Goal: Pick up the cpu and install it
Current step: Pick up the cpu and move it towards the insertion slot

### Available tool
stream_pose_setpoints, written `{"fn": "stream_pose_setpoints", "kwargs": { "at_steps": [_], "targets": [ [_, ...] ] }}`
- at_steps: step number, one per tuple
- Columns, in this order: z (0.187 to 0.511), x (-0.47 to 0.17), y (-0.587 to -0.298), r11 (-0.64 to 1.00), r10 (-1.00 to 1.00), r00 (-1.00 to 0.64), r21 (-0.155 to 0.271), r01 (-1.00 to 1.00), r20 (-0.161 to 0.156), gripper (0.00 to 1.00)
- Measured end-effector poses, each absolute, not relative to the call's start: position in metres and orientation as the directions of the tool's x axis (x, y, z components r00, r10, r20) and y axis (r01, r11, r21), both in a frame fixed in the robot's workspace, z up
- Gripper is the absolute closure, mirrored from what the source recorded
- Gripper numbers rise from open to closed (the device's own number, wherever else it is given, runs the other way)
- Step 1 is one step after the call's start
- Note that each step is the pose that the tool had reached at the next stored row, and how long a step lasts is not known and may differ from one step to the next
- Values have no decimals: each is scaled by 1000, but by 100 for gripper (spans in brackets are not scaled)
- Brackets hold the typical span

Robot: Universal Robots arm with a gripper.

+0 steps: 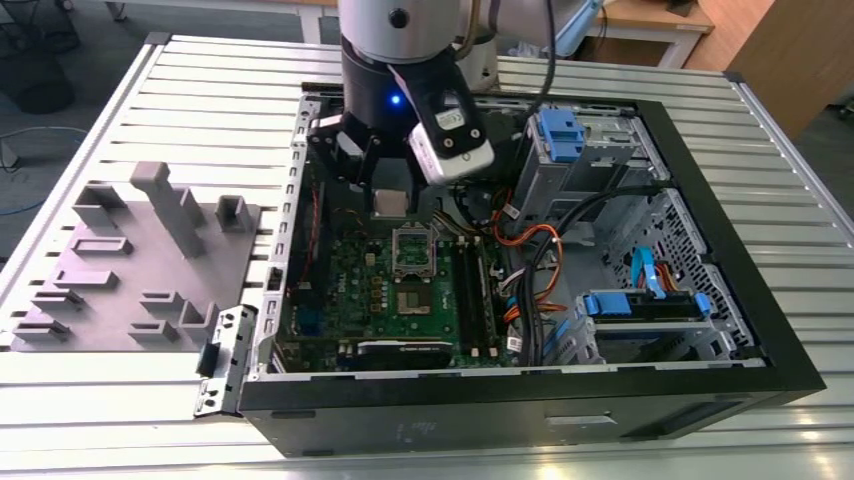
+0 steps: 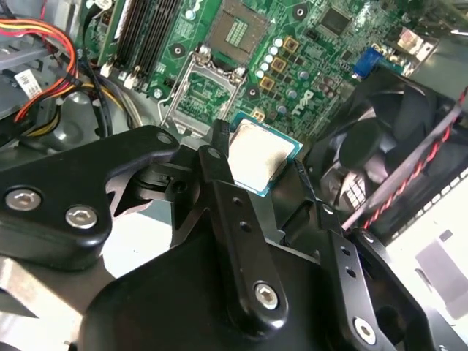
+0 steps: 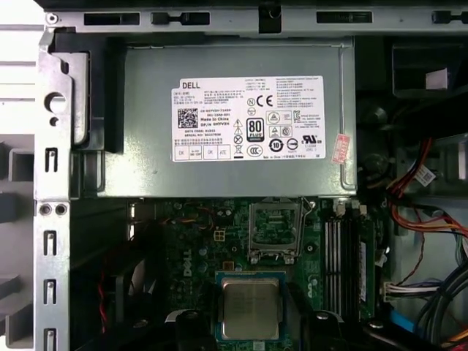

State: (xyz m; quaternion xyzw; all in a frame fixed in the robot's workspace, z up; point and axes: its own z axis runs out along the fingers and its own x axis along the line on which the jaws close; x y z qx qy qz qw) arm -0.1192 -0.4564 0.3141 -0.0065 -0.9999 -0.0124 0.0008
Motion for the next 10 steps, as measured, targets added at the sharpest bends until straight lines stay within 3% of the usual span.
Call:
{"fn": "stream_pose_setpoints", "kwargs": {
  "at_steps": [10],
  "targets": [
    [296, -115, -462, 1000, 13, -1000, 25, 13, 2, 53]
  ]
}}
